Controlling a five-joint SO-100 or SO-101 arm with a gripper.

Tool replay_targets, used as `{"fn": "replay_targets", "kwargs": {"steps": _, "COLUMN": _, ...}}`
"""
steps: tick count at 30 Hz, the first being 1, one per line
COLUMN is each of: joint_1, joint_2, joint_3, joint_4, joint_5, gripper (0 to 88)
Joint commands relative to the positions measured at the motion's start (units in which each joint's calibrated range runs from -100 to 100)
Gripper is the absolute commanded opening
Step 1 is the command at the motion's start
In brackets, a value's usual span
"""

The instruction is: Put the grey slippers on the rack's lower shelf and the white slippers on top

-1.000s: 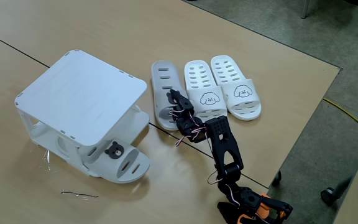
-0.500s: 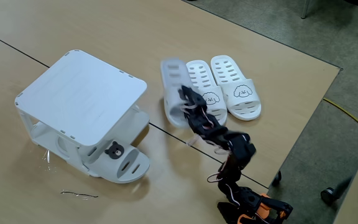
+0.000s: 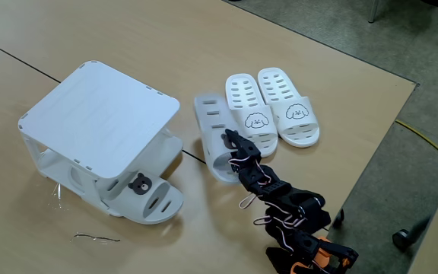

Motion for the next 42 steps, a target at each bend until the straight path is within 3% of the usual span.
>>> {"fn": "replay_targets", "kwargs": {"steps": 1, "joint_1": -4.41, "joint_2": -4.57, "joint_3": 0.62, "joint_4": -0.65, "joint_5": 0.42, "gripper": 0.7}}
{"fn": "replay_targets", "kwargs": {"steps": 6, "joint_1": -8.19, "joint_2": -0.28, "joint_3": 0.62, "joint_4": -4.19, "joint_5": 0.42, "gripper": 0.7}}
{"fn": "replay_targets", "kwargs": {"steps": 14, "joint_1": -7.95, "joint_2": 35.14, "joint_3": 0.71, "joint_4": -45.69, "joint_5": 0.42, "gripper": 0.7}}
{"fn": "replay_targets", "kwargs": {"steps": 19, "joint_1": -8.19, "joint_2": 46.17, "joint_3": 1.35, "joint_4": -56.99, "joint_5": 0.42, "gripper": 0.7}}
{"fn": "replay_targets", "kwargs": {"steps": 25, "joint_1": -10.17, "joint_2": 47.09, "joint_3": 1.17, "joint_4": -57.08, "joint_5": 0.42, "gripper": 0.7}}
{"fn": "replay_targets", "kwargs": {"steps": 37, "joint_1": -26.94, "joint_2": 47.18, "joint_3": 1.17, "joint_4": -56.99, "joint_5": 0.42, "gripper": 0.7}}
{"fn": "replay_targets", "kwargs": {"steps": 42, "joint_1": -27.03, "joint_2": 47.93, "joint_3": -0.37, "joint_4": -55.27, "joint_5": 0.42, "gripper": 0.7}}
